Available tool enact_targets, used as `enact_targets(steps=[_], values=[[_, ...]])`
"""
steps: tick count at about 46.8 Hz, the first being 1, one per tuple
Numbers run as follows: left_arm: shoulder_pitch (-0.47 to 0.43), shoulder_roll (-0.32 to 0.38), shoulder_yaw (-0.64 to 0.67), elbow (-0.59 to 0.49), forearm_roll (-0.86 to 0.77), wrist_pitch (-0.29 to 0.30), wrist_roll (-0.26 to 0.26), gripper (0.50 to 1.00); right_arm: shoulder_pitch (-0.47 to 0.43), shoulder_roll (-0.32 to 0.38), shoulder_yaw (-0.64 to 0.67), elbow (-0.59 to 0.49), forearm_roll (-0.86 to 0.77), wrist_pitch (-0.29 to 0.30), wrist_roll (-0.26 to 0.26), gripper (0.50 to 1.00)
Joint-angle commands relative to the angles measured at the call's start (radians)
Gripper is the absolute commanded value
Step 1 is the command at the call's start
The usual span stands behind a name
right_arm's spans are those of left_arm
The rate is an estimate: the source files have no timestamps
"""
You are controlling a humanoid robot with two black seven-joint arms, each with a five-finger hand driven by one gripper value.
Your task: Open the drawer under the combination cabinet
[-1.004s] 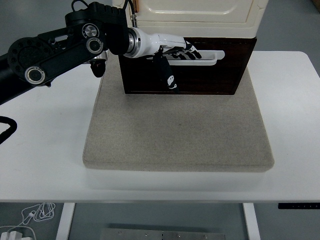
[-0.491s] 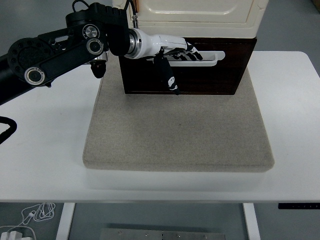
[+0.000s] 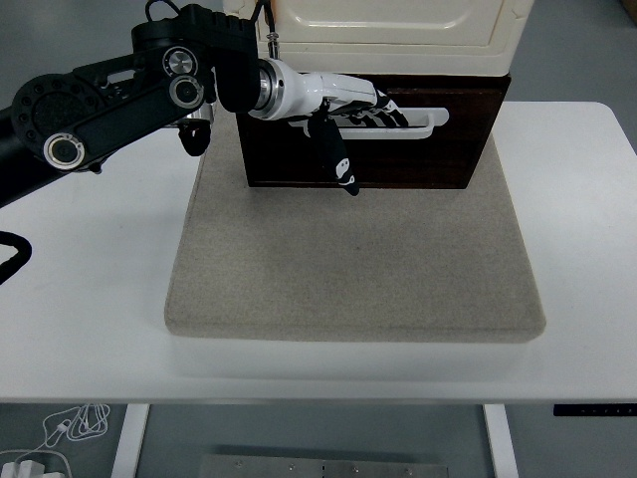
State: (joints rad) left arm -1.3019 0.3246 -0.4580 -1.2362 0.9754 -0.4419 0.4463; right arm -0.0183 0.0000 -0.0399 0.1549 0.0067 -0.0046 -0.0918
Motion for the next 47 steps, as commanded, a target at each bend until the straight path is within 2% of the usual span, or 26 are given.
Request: enact_targets(steps=[1, 21, 47], values=[[0.003, 0.004, -0.001, -0.005, -0.003, -0.003, 0.000, 1.000, 0.000, 0.000, 0.000, -0.001, 0.001, 0.000, 0.000, 0.928], [0.004, 0.008, -0.010, -0.026, -0.009, -0.041, 0.002, 1.000, 0.000, 0.000, 0.000, 0.000, -0.001, 0.000, 0.000, 0.928], [0.007, 0.013, -0.010, -0.097, -0.023, -0.043, 0.003, 0.999, 0.000, 0.000, 0.000, 0.000, -0.001, 0.000, 0.000, 0.928]])
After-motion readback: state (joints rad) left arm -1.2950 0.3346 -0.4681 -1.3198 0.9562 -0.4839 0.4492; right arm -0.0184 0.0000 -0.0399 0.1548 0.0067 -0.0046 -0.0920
